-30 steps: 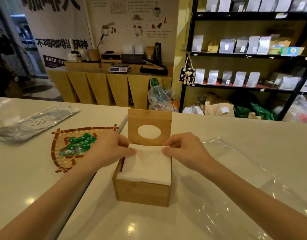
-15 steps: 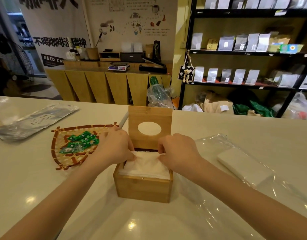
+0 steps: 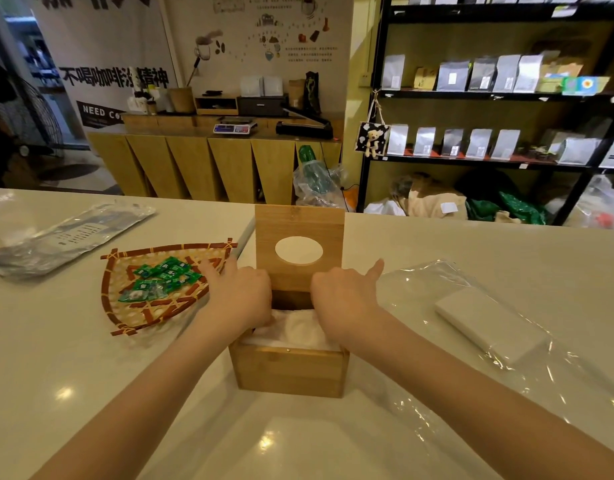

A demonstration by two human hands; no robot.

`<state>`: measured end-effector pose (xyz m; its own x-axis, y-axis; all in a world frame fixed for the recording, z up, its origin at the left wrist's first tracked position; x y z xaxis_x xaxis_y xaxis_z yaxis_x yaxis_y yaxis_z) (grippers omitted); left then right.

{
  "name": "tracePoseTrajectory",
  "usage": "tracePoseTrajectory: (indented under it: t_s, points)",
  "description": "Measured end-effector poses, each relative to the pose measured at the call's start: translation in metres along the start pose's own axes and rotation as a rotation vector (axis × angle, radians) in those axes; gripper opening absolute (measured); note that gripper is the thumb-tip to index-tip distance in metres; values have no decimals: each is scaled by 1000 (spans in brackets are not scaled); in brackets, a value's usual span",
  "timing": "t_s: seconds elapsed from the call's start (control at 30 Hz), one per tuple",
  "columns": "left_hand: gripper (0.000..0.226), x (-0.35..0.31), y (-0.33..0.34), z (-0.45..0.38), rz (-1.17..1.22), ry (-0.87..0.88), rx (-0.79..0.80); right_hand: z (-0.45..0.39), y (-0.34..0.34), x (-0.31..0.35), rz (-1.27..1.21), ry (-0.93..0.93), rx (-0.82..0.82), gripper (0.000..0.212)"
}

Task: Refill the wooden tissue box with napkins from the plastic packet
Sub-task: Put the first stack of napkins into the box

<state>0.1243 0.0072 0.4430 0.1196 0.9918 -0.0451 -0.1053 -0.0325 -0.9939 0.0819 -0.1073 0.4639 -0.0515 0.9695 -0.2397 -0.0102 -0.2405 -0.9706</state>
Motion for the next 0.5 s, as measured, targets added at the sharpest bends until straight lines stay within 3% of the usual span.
tracePoseTrajectory:
  t_s: [0.13, 0.27, 0.37, 0.5]
  points:
    - [24, -3, 2, 2, -79, -30, -59, -3, 4, 1, 14, 20, 28, 30]
    - [21, -3, 3, 6, -91, -39, -127, -5, 10, 2, 4, -9, 27, 18]
    - [21, 0, 0, 11, -38, -16, -129, -6, 18, -6, -231, -56, 41, 13]
    - [28, 9, -13, 23, 90, 41, -1, 4, 15, -16, -445, -178, 171, 30]
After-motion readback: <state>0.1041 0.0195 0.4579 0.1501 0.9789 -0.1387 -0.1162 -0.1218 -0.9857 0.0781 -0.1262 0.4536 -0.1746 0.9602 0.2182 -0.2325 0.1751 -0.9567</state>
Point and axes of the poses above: each hand's wrist, its own z-axis away from the middle knuckle, its own y-axis out of the palm, x = y × z, the point moved 3 cm from there along -z, towards the middle knuckle, and after that the axes turned 10 degrees about z, right-handed, at the moved point
